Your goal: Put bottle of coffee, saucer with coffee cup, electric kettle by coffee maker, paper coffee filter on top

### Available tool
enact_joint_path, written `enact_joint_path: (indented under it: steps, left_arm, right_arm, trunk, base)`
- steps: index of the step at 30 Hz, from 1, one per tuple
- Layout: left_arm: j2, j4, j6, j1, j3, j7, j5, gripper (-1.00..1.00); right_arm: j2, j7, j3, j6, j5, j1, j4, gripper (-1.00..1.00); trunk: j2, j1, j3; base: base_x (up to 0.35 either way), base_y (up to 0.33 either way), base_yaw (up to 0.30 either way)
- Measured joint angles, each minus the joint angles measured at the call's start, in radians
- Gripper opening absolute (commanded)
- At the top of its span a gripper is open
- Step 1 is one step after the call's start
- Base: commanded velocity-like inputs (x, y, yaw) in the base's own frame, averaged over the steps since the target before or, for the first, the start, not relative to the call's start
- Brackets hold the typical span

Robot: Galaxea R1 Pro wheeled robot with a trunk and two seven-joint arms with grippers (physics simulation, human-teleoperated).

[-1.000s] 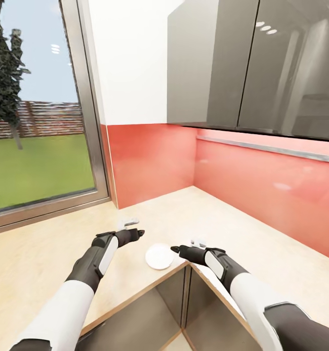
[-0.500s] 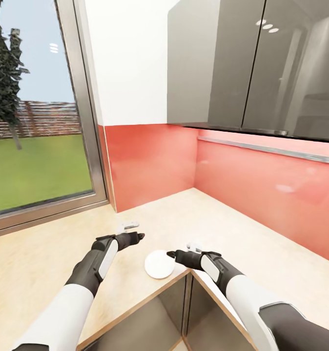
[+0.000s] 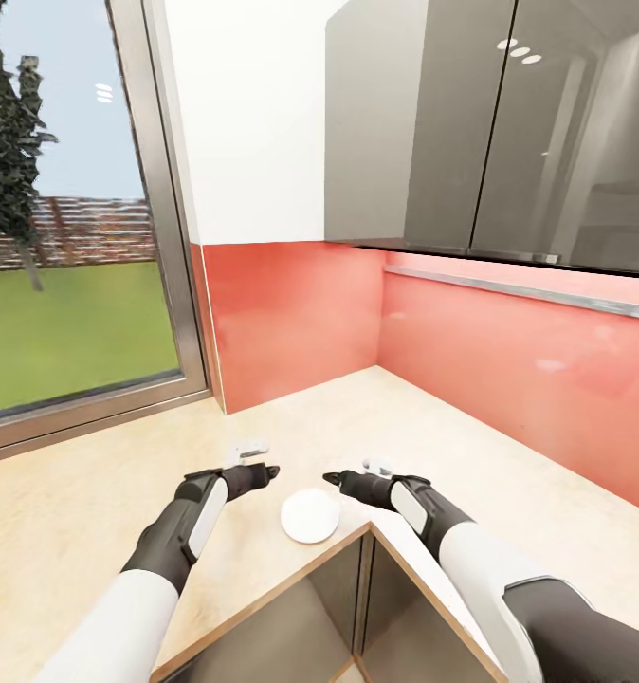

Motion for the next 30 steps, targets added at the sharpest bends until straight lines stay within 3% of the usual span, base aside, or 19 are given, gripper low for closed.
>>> enact_joint_path:
  steps: [11, 17, 27, 28, 30]
  left_arm:
    - [-0.001, -0.059, 0.062, 0.002, 0.004, -0.001, 0.010, 1.00]
    - [0.001, -0.093, 0.095, -0.003, 0.008, -0.001, 0.043, 1.00]
    - [0.044, -0.149, 0.152, -0.008, 0.009, -0.001, 0.098, 1.00]
    - [0.045, -0.173, 0.378, -0.008, 0.007, -0.001, 0.207, 1.00]
    - [0.044, -0.169, 0.392, -0.008, 0.007, -0.001, 0.209, 1.00]
  right_arm:
    - [-0.017, -0.003, -0.003, 0.049, -0.003, -0.001, -0.062, 1.00]
    - [-0.016, -0.003, -0.036, 0.083, -0.004, 0.000, -0.096, 1.00]
    - [-0.030, -0.003, -0.092, 0.139, -0.005, 0.005, -0.152, 1.00]
    - [-0.031, -0.004, -0.118, 0.363, -0.010, 0.007, -0.278, 1.00]
    - [-0.031, -0.005, -0.118, 0.377, -0.010, 0.008, -0.307, 1.00]
  trunk:
    - [0.000, 0.000, 0.000]
    - [0.000, 0.000, 0.000]
    - [0.000, 0.000, 0.000]
    - [0.000, 0.000, 0.000]
    - [0.000, 0.000, 0.000]
  base:
    - [0.000, 0.000, 0.000]
    - [0.000, 0.000, 0.000]
    - [0.000, 0.000, 0.000]
    - [0.000, 0.000, 0.000]
    - [0.000, 0.000, 0.000]
